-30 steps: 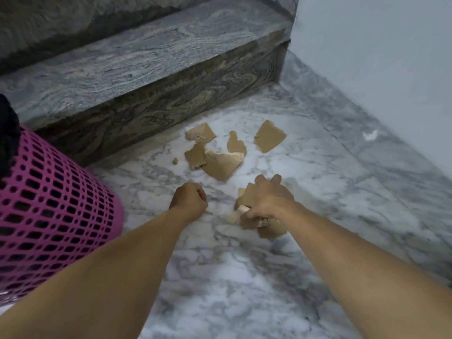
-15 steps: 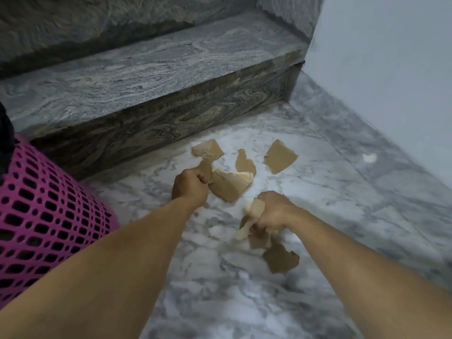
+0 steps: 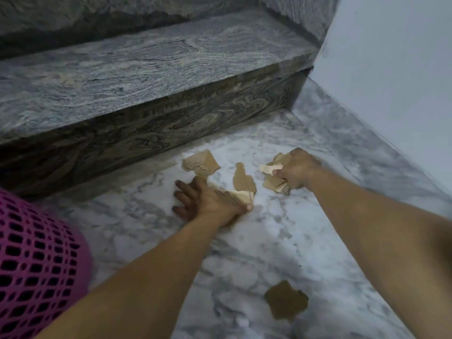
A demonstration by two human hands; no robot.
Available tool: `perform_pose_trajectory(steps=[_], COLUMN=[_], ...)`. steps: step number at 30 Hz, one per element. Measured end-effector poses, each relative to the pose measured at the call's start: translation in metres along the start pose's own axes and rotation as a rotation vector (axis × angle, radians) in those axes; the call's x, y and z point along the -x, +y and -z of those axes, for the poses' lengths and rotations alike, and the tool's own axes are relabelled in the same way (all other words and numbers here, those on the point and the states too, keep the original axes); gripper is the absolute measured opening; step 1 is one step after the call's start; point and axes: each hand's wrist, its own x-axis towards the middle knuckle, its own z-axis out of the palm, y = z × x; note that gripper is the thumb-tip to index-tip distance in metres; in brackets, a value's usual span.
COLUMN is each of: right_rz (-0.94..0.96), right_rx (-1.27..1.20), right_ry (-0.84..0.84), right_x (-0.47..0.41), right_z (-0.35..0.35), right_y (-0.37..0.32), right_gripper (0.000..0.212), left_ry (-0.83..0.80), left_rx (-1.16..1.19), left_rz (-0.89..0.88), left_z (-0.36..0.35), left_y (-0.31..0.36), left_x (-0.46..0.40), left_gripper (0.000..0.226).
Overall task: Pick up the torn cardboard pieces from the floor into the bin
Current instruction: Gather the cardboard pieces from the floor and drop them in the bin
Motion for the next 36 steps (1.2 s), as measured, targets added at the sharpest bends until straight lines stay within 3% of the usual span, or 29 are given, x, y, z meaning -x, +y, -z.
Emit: perform_pose_trajectory(steps=[3, 7, 10, 12, 17, 24, 27, 30, 33, 36], right_rz=[-0.022, -0.056, -0.048, -0.038, 0.007, 0.079, 0.098, 0.124, 0.119, 0.112], right_rx=[0.147, -0.034, -0.206, -0.227, -0.293, -0.421, -0.384, -0.201, -0.106, -0.138], right_ry=[-0.003, -0.065, -0.094, -0.116, -0.190, -0.215, -0.217, -0.210, -0.164, -0.169], right_x=[0.003, 0.000, 0.001, 0.008, 0.015, 0.027, 0.035, 0.046, 0.055, 0.059], right_z=[-0.001, 0.000, 0.000, 0.000, 0.002, -0.007, -0.022, -0.039, -0.054, -0.058], right_y=[-0.003, 0.000, 0.001, -0.001, -0.012, -0.042, -0.053, -0.060, -0.066, -0.070], right_gripper=[0.078, 0.094, 0.062, 0.049, 0.045, 0.036, 0.030, 0.041, 0.058, 0.044], left_ry=[0.104, 0.071, 0.045, 0.005, -0.042, 0.031, -0.089, -0.165, -0.030, 0.116], left_rx=[-0.073, -0.038, 0.037, 0.056, 0.212, 0.286, 0.282, 0.451, 0.446, 0.306], left_rz=[-0.073, -0.138, -0.101, -0.133, -0.241, -0.391, -0.357, -0.284, -0.240, -0.266], left_z=[-0.009, -0.001, 0.009, 0.015, 0.027, 0.044, 0.044, 0.047, 0.042, 0.033], left_y=[0.002, 0.003, 0.001, -0.004, -0.021, -0.048, -0.060, -0.059, -0.059, -0.067], left_x=[0.003, -0.002, -0.011, -0.015, -0.020, -0.022, -0.024, -0.025, -0.028, -0.029], left_gripper=[0.118, 0.095, 0.081, 0.081, 0.076, 0.081, 0.090, 0.076, 0.057, 0.076])
